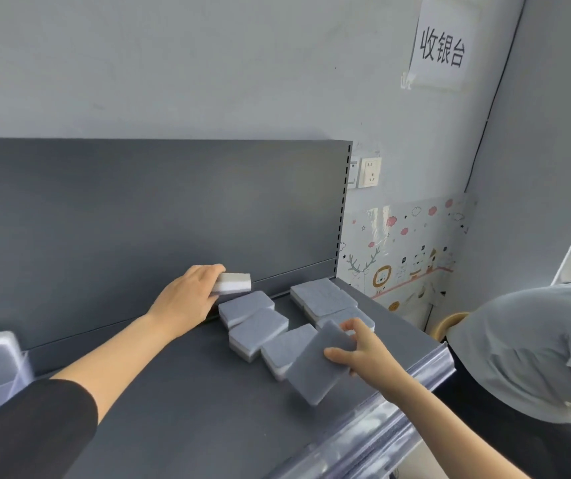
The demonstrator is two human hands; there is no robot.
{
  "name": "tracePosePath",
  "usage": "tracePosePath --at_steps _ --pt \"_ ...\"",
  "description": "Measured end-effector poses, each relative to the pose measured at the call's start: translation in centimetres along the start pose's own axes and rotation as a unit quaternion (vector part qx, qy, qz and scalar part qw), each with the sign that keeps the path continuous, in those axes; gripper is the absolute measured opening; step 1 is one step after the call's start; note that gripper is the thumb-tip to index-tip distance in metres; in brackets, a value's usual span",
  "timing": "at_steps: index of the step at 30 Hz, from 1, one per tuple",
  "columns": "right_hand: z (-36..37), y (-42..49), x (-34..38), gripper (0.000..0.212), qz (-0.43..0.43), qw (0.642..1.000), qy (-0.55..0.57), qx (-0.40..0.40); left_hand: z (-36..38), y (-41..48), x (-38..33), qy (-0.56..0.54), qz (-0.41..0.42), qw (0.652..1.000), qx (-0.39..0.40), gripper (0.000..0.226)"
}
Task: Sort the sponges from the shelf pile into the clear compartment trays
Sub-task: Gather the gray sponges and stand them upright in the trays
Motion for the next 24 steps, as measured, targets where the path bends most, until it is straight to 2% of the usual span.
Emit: tracePosePath --at_steps 4,9,12,24 --pt "0.6 -1.1 2.2 0.028 -0.068 0.998 0.010 0.000 -2.6 -2.0 -0.1 -0.033 -0.040 0.999 0.000 0.037" --pt "1.6 -2.2 3.8 0.027 -0.133 0.991 0.019 0.014 -5.9 -5.2 -0.6 -0.058 -0.040 0.996 -0.050 0.037" --pt "3.2 -2.9 4.9 0.034 -0.165 0.985 0.030 0.041 -7.3 -7.7 0.0 -0.083 -0.052 0.993 -0.067 0.037" --pt "13.3 -4.0 7.8 0.036 -0.219 0.960 0.064 0.164 -11.6 -16.9 6.6 -0.109 -0.195 0.972 -0.073 0.049"
Point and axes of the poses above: each hand's wrist, its own y-axis towards the middle knuckle, its own z-axis out of the palm, x = y × z, the point moved 6 cm from there along y, towards the middle knuckle, and after that the axes turned 15 degrees about y, right-handed, at the moved point
